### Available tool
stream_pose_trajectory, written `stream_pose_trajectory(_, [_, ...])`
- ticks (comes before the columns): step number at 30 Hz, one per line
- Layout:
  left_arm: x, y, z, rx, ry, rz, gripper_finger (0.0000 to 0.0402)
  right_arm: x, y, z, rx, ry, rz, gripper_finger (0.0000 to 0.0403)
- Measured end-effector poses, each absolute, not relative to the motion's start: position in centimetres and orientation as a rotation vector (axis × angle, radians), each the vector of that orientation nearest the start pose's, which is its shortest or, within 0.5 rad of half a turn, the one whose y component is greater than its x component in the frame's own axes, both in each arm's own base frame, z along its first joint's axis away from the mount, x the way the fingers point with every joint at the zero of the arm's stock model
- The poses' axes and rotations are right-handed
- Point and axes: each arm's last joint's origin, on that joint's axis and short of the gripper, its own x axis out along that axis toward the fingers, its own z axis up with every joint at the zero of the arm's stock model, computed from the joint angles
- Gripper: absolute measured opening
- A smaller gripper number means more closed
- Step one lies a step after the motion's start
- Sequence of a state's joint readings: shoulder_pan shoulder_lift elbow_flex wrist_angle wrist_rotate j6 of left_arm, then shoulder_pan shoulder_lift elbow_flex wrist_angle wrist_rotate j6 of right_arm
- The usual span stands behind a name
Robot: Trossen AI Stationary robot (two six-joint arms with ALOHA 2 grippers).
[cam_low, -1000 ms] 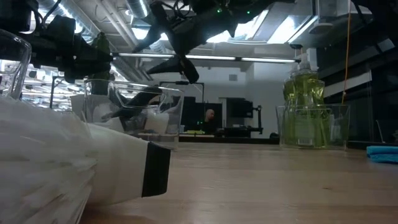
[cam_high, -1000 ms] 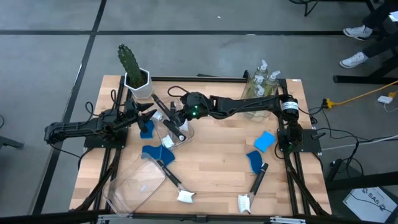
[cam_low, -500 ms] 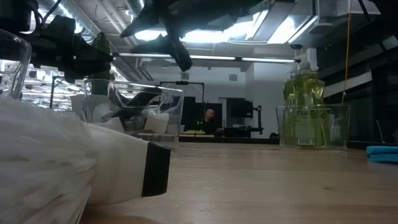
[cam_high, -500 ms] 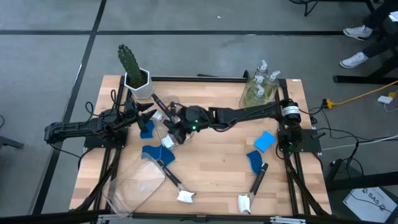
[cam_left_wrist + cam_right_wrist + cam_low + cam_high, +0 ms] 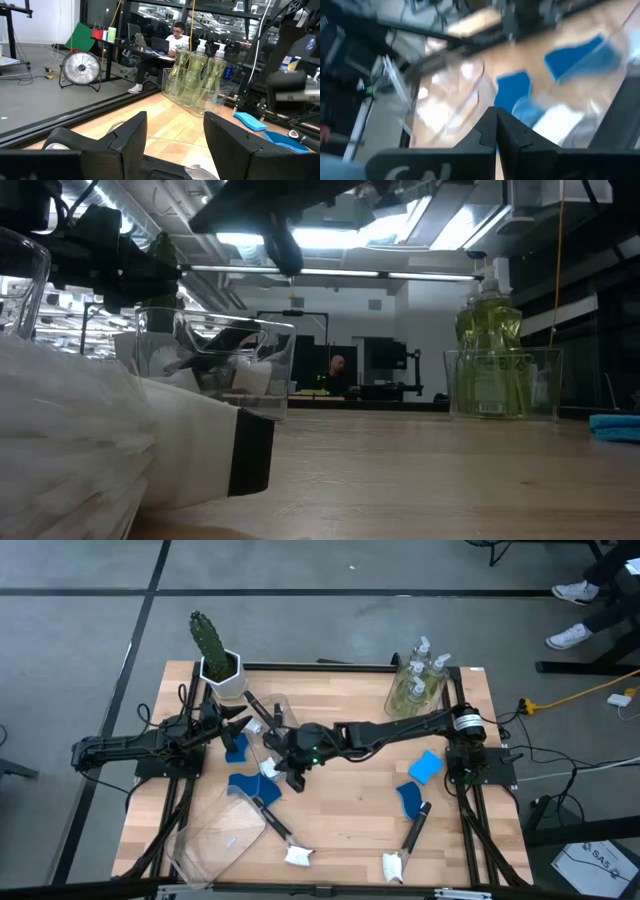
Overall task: Pick & Place Kitchen Sink Supplies
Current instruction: Adjust the top left transparent bin
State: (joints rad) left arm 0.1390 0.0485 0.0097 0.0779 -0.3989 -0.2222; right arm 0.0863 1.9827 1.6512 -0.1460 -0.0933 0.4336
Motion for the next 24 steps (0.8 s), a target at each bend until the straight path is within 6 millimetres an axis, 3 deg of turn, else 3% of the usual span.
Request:
stream_pose_trajectory(7, [9.5,2.5,17.0,-0.222,-0.099,0.532,0.0191,44.8,5.0,26.0,0.379,0.730,0.061,0.0003])
stream_pose_trajectory(13, [9.5,2.5,17.0,-0.222,-0.099,0.532,0.0190,43.8,6.5,24.6,0.239,0.834,0.010,0.0002])
stream_pose_trajectory(19, [9.5,2.5,17.0,-0.222,-0.099,0.532,0.0189,43.4,8.8,22.8,0.143,0.752,-0.071,0.0002])
stream_pose_trajectory(24, [9.5,2.5,17.0,-0.222,-0.099,0.532,0.0190,43.4,9.2,22.0,0.137,0.634,-0.178,0.0003])
